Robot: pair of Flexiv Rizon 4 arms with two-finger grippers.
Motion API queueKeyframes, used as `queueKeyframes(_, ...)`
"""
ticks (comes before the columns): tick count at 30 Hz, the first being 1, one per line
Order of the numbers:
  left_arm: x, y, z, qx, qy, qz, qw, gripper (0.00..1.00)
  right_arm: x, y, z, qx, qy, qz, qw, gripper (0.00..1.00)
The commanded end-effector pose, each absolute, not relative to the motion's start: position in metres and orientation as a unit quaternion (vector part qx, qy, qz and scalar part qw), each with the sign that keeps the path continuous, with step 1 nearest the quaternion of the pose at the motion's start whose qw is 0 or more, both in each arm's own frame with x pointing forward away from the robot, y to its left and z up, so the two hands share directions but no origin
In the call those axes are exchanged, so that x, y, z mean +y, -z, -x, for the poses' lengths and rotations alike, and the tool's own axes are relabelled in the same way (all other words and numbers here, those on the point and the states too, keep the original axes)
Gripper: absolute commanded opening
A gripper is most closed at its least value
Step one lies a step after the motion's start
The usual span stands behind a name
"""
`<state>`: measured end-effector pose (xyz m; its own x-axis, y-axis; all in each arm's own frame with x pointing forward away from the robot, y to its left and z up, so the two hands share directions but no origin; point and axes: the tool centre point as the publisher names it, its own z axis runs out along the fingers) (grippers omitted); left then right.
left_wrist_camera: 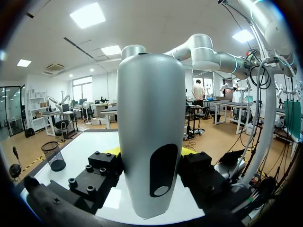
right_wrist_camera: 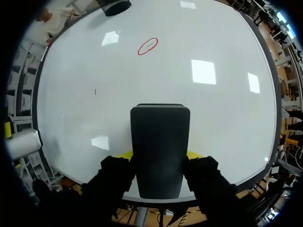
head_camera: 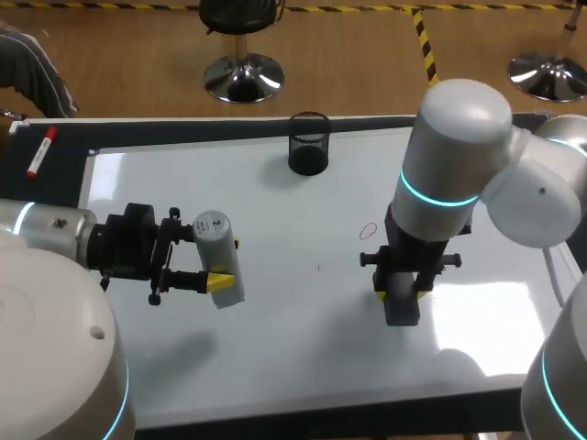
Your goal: Pick up the inspection probe, press it on each red-marked spot on the whiteboard one by one, put down the probe, pick up the eraser, and wipe off all the red marks.
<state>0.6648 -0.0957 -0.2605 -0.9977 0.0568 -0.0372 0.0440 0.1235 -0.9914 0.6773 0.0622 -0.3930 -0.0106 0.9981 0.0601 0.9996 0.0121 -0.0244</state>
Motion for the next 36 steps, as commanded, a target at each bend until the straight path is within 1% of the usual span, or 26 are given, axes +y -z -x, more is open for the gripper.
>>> queueKeyframes(1,-0.095,0.260,-0.663,-0.749,-0.662,0.034,0.002,0.00,0.080,0.401,-0.684,-0.716,0.004,0.697,0.032,0.00)
queueKeyframes(10,-0.095,0.260,-0.663,-0.749,-0.662,0.034,0.002,0.00,0.107,0.406,-0.685,-0.733,0.009,0.679,0.040,0.00)
queueKeyframes(18,-0.095,0.260,-0.663,-0.749,-0.662,0.034,0.002,0.00,0.116,0.414,-0.684,-0.739,0.008,0.672,0.046,0.00)
queueKeyframes(36,-0.095,0.260,-0.663,-0.749,-0.662,0.034,0.002,0.00,0.091,0.437,-0.684,-0.724,-0.015,0.687,0.061,0.00)
